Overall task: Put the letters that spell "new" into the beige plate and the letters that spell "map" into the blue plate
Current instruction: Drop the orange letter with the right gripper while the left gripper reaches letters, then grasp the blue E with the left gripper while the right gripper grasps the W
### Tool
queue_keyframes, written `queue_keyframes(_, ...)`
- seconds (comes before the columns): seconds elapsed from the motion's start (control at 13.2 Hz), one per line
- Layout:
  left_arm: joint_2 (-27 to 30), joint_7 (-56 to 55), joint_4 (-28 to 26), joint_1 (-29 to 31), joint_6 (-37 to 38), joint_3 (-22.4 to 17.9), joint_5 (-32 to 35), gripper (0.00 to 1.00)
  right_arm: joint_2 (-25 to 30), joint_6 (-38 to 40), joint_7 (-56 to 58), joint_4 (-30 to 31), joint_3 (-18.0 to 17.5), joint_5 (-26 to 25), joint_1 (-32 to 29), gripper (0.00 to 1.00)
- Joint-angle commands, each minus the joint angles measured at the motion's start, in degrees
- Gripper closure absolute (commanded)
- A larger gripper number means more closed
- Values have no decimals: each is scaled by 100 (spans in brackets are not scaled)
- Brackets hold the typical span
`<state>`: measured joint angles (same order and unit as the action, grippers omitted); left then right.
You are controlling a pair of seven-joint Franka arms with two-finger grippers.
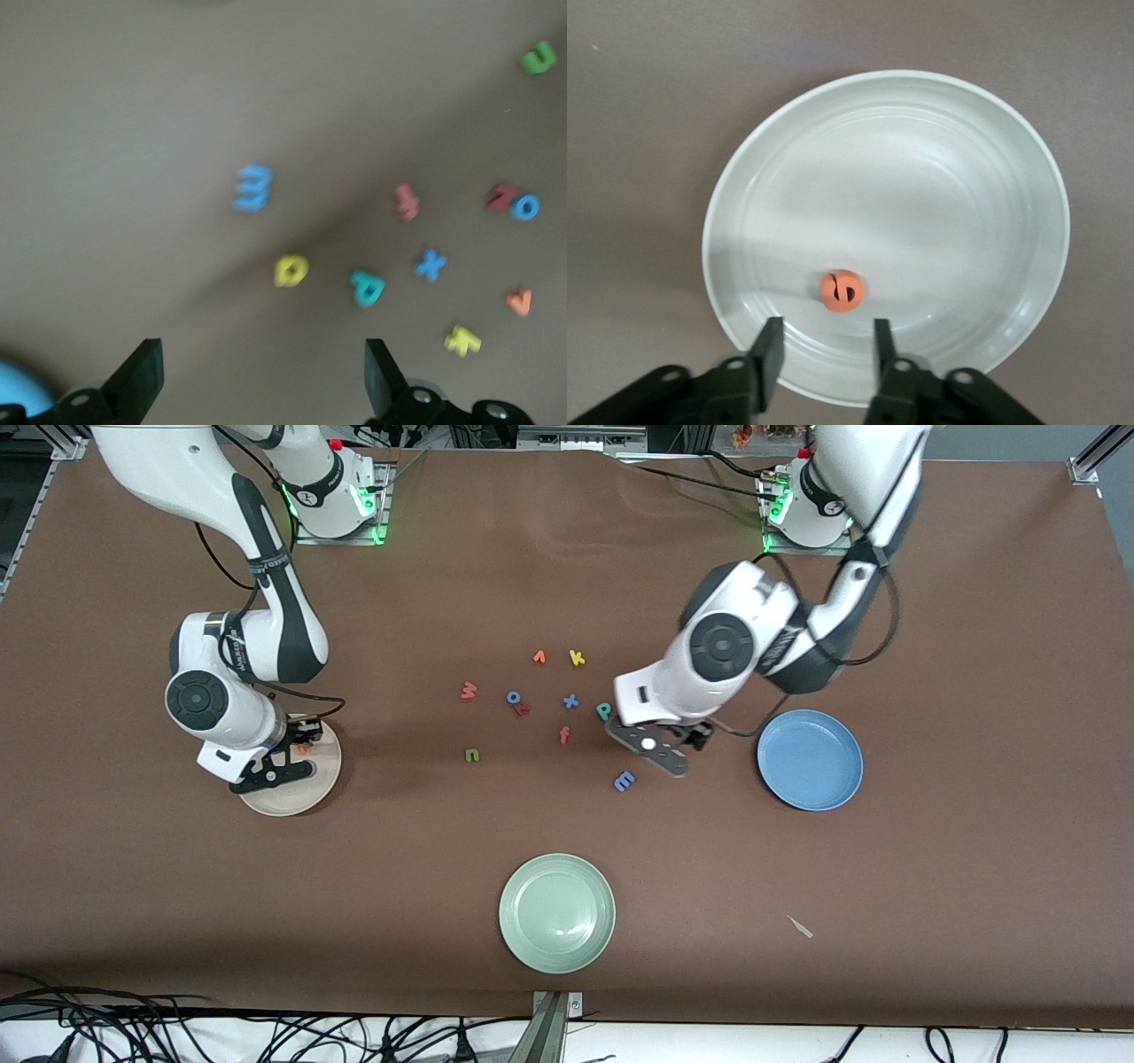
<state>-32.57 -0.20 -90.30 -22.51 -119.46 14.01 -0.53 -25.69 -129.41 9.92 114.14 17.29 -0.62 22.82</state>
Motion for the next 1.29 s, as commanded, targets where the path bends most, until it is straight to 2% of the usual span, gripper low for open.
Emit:
queue_keyframes(0.0,-626,28,162,-174,-804,-74,149,0,-7,21,-217,-85,-59,97,73,0)
queue_keyframes(0.15,-916,64,162,-192,-1157,-74,236,0,55,100,-848,-76,-321,168,91,0)
queue_keyframes(0.46,-1093,413,162,-148,-1159,-74,325,0,266,153,-2649,-6,-1156,168,91,0)
queue_keyframes(0.61,-1216,669,171,-148,-1194,-74,308,0,362,127,-3327,55,-1464,177,91,0)
queue_keyframes(0.84,-1339,1187,179,-104,-1606,-91,299,0,582,-276,-4075,493,-1869,177,100,0)
queue_keyframes(1.06,-1558,1180,188,-113,-2159,-170,299,0,696,-777,-5094,924,-2360,177,100,0)
queue_keyframes(1.22,-1594,1127,215,-121,-2336,-170,299,1,697,-1154,-5403,1214,-2485,168,100,0)
